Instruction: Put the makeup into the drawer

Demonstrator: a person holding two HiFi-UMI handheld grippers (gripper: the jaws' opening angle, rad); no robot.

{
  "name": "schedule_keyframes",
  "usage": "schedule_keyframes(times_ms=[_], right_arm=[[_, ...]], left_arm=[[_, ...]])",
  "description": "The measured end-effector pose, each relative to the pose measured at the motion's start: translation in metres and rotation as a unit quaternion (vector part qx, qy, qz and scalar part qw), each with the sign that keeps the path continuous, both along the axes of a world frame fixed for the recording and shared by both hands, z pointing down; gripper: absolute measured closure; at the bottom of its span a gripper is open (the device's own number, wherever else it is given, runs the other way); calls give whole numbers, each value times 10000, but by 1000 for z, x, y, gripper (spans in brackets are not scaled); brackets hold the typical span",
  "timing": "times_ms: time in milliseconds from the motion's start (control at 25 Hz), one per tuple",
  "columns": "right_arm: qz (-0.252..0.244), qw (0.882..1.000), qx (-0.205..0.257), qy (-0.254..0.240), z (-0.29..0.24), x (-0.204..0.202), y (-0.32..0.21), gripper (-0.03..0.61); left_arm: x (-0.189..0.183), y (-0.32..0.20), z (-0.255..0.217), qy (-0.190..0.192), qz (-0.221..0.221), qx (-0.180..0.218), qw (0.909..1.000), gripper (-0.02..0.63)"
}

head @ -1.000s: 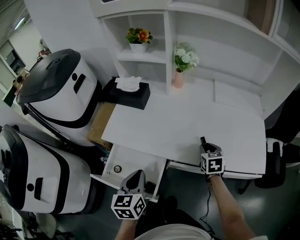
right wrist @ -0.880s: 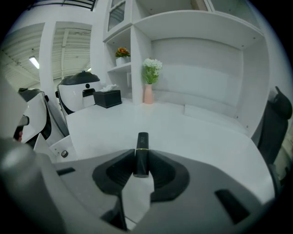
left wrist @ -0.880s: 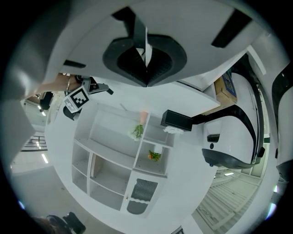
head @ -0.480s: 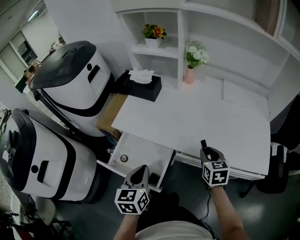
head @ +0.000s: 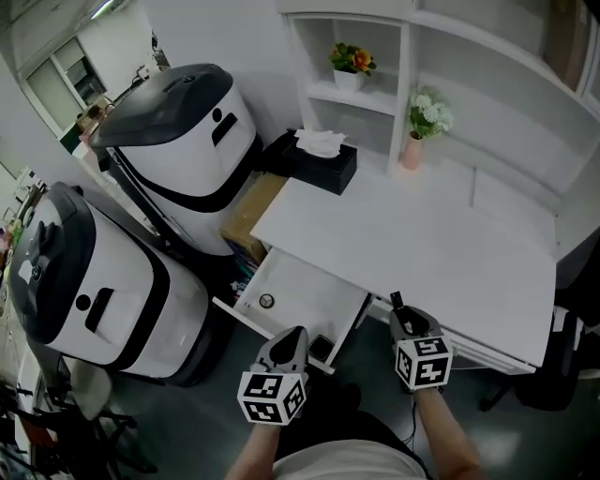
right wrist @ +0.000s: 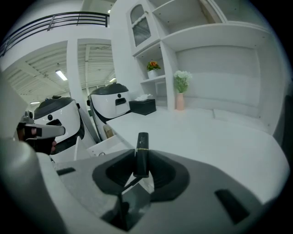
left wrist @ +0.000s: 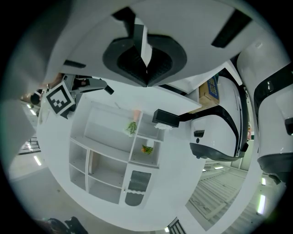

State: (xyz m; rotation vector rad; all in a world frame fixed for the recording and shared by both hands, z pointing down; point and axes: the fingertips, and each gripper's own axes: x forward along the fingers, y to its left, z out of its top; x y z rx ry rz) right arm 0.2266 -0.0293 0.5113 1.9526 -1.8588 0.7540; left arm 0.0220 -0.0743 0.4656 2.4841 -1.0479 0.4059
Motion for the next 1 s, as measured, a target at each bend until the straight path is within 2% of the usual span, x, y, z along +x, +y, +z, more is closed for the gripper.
schedule_keyframes(times_ms=[520,1000], right_arm=[[-1049,9942,-253,18,23,-81,-39,479],[-1919,9789,-659,250,57,-146,-95,479]], left_arm=[[-36,-19,5,44,-374,-76,9993,609],[-76,-60,22,15,-637,-289,9976,609]])
